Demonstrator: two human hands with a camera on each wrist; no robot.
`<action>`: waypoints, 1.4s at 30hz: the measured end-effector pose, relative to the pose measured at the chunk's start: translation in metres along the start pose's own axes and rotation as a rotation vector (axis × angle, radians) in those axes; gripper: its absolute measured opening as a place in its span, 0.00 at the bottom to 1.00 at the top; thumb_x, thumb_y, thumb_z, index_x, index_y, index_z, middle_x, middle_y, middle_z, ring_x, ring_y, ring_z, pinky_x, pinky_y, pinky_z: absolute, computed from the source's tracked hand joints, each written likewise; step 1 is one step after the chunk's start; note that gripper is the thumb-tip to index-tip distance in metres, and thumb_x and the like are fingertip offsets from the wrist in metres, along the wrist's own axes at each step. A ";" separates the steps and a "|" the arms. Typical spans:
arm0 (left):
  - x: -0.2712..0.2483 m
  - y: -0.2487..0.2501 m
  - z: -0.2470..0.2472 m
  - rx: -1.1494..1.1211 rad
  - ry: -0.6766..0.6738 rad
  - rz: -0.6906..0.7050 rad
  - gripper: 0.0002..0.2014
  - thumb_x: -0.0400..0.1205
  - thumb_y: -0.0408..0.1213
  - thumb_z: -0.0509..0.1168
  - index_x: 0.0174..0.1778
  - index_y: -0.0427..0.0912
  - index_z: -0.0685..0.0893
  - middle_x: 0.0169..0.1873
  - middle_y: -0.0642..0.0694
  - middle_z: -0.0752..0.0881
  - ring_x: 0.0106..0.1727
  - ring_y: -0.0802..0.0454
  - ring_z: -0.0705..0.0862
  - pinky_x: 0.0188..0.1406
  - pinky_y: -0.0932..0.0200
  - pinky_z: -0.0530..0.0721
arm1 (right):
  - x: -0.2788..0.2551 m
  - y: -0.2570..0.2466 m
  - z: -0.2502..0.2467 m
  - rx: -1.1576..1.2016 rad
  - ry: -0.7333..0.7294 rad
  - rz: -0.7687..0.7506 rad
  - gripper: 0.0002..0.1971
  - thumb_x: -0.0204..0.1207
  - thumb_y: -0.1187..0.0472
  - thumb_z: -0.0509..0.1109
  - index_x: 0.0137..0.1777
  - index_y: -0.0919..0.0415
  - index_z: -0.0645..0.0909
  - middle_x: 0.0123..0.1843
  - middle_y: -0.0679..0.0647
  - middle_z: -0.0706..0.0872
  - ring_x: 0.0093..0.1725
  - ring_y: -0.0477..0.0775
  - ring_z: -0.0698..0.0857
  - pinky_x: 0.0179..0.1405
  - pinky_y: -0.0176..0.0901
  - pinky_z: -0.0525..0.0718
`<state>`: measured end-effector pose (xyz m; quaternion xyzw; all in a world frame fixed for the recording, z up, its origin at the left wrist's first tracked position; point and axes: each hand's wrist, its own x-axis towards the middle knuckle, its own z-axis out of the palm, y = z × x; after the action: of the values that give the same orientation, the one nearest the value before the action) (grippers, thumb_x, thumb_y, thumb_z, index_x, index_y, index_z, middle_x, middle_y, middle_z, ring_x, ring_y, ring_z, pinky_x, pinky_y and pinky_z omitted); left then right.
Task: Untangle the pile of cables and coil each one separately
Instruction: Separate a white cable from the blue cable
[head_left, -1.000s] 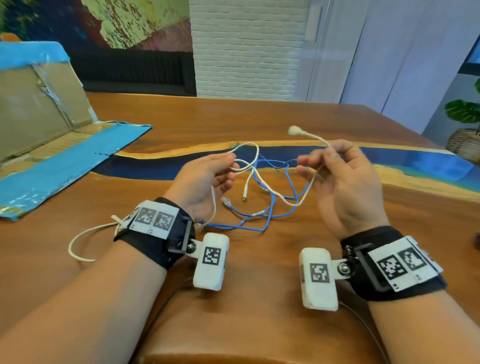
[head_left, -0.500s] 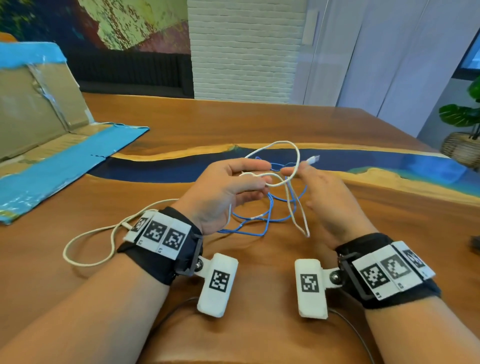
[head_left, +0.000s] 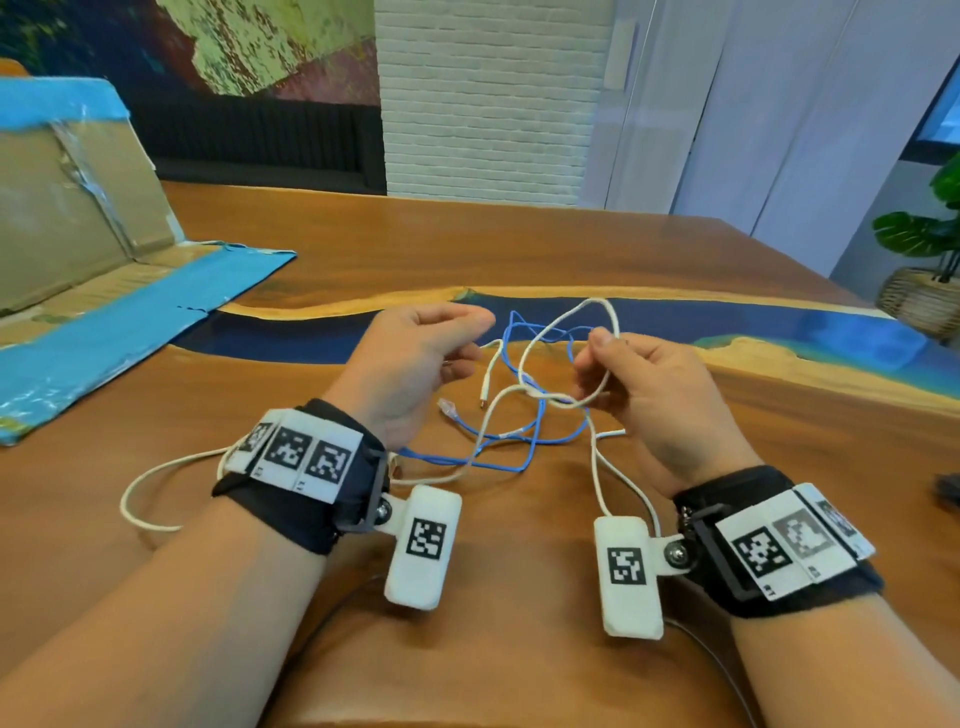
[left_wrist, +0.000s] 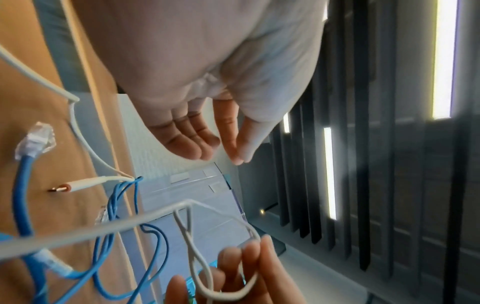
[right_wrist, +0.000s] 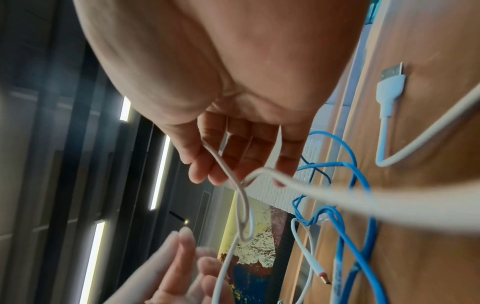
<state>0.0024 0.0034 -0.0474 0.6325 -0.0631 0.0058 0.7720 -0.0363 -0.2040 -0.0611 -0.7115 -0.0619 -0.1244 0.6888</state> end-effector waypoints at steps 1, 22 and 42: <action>-0.002 0.001 0.002 0.022 -0.019 0.036 0.02 0.80 0.33 0.76 0.42 0.42 0.94 0.38 0.46 0.89 0.38 0.53 0.83 0.36 0.59 0.83 | -0.002 -0.001 0.003 0.017 -0.008 0.022 0.19 0.87 0.56 0.67 0.35 0.59 0.89 0.34 0.56 0.86 0.37 0.54 0.84 0.44 0.51 0.86; -0.015 -0.001 0.009 0.481 -0.257 0.054 0.06 0.82 0.35 0.75 0.41 0.40 0.93 0.30 0.46 0.87 0.34 0.55 0.81 0.35 0.62 0.77 | -0.006 -0.003 0.014 0.095 0.062 0.006 0.09 0.86 0.61 0.68 0.49 0.59 0.90 0.39 0.56 0.90 0.39 0.53 0.90 0.35 0.50 0.92; -0.014 0.016 0.010 0.016 -0.057 0.174 0.08 0.91 0.35 0.61 0.47 0.42 0.81 0.33 0.49 0.86 0.24 0.52 0.69 0.26 0.58 0.67 | -0.006 -0.006 0.003 0.138 -0.197 -0.039 0.21 0.73 0.51 0.80 0.66 0.53 0.85 0.60 0.60 0.91 0.51 0.56 0.89 0.54 0.51 0.88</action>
<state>-0.0136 -0.0018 -0.0312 0.6305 -0.1396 0.0554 0.7615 -0.0429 -0.2007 -0.0569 -0.6699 -0.1512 -0.0627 0.7241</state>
